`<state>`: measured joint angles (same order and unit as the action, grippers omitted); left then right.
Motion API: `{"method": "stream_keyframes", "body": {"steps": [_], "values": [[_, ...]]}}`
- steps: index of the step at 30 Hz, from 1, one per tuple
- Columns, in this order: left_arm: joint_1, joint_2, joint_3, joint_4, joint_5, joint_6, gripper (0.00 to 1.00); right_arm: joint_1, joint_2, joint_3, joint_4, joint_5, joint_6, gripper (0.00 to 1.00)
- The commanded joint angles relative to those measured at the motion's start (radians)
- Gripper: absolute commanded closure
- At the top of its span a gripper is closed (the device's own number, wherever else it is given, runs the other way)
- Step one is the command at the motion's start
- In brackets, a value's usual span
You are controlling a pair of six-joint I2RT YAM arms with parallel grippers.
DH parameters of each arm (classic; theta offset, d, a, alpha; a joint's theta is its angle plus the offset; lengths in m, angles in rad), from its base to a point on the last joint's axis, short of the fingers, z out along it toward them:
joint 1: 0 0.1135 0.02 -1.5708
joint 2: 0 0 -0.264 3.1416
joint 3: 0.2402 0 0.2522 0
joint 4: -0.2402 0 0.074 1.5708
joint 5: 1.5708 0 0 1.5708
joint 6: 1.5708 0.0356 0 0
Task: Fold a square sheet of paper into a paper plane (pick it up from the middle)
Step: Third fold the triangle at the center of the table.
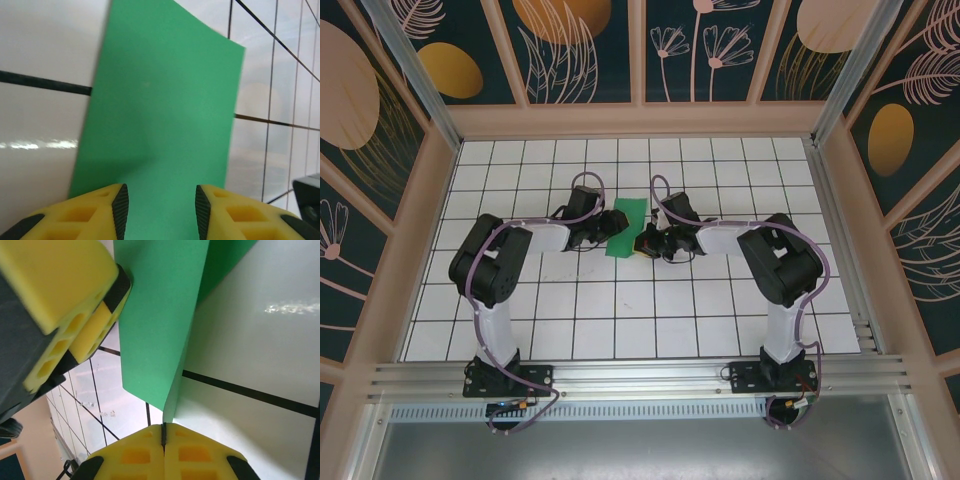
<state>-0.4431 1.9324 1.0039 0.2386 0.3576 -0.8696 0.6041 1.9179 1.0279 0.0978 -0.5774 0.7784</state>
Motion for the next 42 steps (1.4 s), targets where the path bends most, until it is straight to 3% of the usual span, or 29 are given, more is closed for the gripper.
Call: {"method": "stream_keyframes", "body": {"steps": [1,12,17,23,33,42], "values": [[0.006,-0.049,-0.01,0.071,0.077,0.008,0.56,0.0,-0.031,-0.002,-0.062,-0.031,-0.062,1.0],[0.005,0.007,0.008,0.024,0.042,0.06,0.59,0.0,-0.097,-0.083,-0.124,-0.051,-0.1,1.0],[0.006,0.016,-0.002,-0.013,-0.007,0.076,0.6,0.0,-0.103,-0.102,-0.064,-0.075,-0.046,0.88],[0.006,0.027,-0.006,-0.02,-0.026,0.075,0.61,0.0,-0.128,-0.134,-0.026,-0.086,0.002,0.83],[0.006,0.031,-0.007,-0.022,-0.026,0.076,0.61,0.0,-0.136,-0.13,0.005,-0.079,0.01,0.96],[0.006,0.033,-0.007,-0.027,-0.024,0.079,0.61,0.002,-0.116,-0.102,0.055,-0.091,0.012,1.0]]}}
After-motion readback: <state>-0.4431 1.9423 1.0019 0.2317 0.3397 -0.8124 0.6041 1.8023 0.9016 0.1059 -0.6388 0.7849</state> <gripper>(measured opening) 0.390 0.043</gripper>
